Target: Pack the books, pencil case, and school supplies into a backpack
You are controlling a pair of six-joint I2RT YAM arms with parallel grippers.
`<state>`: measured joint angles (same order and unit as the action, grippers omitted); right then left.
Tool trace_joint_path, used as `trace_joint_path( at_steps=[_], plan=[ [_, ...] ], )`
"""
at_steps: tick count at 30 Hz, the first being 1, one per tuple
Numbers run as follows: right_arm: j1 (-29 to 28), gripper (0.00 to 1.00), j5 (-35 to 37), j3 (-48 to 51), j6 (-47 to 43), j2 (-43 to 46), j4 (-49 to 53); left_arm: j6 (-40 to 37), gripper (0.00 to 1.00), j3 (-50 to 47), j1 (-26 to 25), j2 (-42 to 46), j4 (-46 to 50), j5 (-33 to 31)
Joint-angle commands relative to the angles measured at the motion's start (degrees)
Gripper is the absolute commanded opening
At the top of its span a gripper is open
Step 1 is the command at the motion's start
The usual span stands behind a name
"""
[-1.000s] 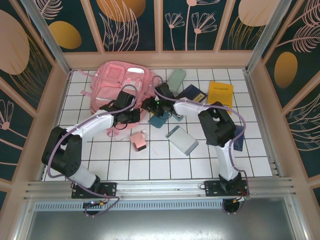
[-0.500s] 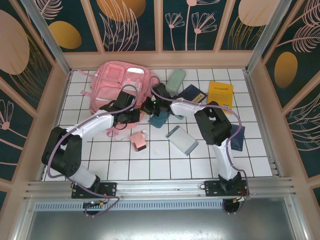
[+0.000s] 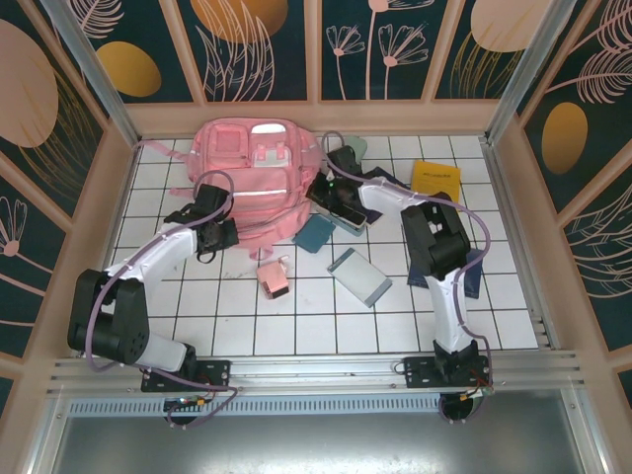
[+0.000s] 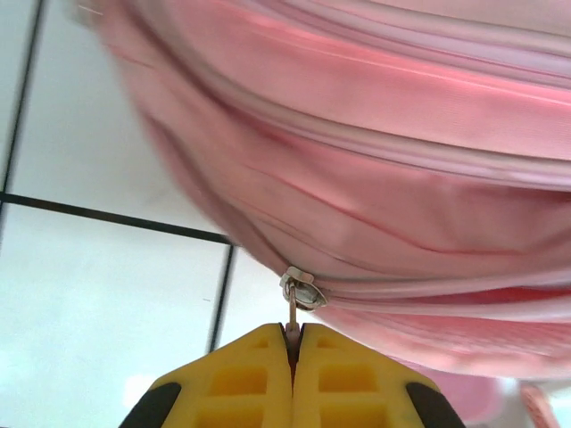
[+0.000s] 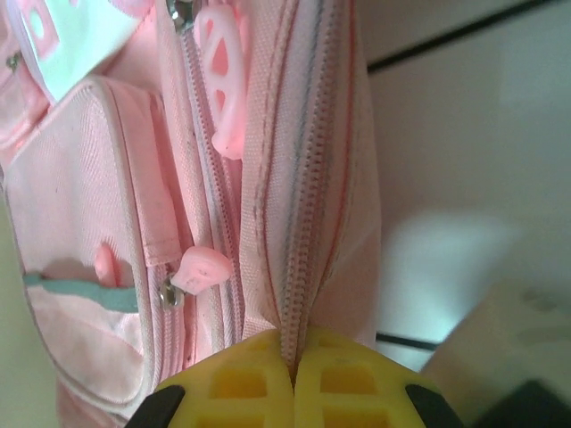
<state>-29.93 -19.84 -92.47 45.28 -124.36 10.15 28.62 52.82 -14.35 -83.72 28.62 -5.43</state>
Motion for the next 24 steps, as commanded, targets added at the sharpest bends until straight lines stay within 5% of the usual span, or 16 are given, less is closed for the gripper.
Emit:
trace_joint_path(
  at_steps=[1, 8, 12, 24],
  plan=[
    [2.42, 0.00, 4.62, -5.67, -4.56, -0.91, 2.09, -0.95, 0.00, 0.76, 2.39, -0.37, 5.68, -4.05],
    [3.99, 0.02, 2.68, -18.40, -10.12, -7.64, 7.40, -0.77, 0.00, 4.53, 1.99, 0.19, 0.40, 11.44],
    [3.79, 0.44, 2.58, -22.09, -10.52, -6.73, 10.64, 1.76, 0.00, 7.29, -0.06, -1.03, -1.32, 15.41],
    [-3.02, 0.61, 6.90, 7.96, -2.89, 16.05, 4.45, 5.01, 0.00, 15.44, -6.88, -8.50, -5.68, 20.69]
  ],
)
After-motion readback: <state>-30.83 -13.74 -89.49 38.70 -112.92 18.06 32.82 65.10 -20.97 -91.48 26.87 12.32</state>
